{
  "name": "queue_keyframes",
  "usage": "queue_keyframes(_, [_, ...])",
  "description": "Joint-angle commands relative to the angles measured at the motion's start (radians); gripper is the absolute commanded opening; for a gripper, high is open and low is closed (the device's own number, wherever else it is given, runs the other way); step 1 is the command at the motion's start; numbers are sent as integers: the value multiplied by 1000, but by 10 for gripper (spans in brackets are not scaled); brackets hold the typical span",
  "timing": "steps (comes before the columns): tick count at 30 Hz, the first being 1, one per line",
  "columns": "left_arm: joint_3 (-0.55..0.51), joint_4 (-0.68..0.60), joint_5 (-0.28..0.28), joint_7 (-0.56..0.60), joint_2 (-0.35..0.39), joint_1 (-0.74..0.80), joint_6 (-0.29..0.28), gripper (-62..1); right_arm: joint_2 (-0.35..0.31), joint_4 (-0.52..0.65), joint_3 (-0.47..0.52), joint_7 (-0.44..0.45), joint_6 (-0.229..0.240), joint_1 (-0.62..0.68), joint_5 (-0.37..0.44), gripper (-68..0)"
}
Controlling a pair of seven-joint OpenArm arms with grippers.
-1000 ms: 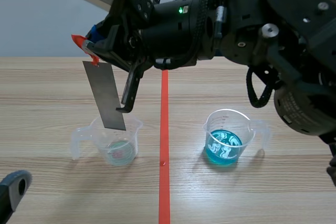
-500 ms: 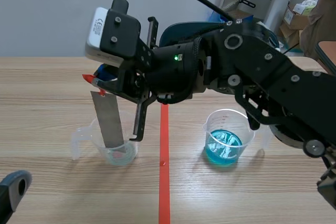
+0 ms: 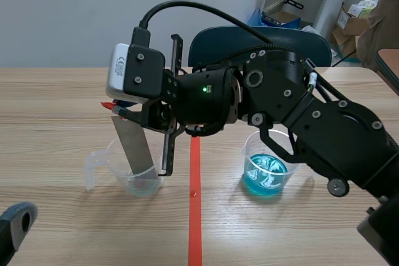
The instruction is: Do the redox reaction experiment
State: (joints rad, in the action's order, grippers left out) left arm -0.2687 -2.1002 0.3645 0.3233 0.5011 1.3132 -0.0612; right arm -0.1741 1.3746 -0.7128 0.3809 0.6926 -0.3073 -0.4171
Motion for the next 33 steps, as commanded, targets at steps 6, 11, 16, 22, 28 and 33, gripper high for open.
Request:
queue_keyframes(6, [3,-13,6,17,-7,-1,-4,14,0,4,4,20,4,-24,-2,-667])
queue_keyframes(11, [3,-13,6,17,-7,-1,-4,14,0,4,4,30,7,-24,-2,-667])
queue_keyframes(16, [3,-13,6,17,-7,-1,-4,14,0,4,4,37,33,-21,-2,-667])
queue_keyframes(22, [3,-13,6,17,-7,-1,-4,14,0,4,-2,41,53,-19,-2,-624])
queue_keyframes(28, [3,-13,6,17,-7,-1,-4,14,0,4,-36,46,53,-19,-2,-327])
queue_keyframes(33, [3,-13,6,17,-7,-1,-4,14,0,4,-72,72,53,-19,-2,-70])
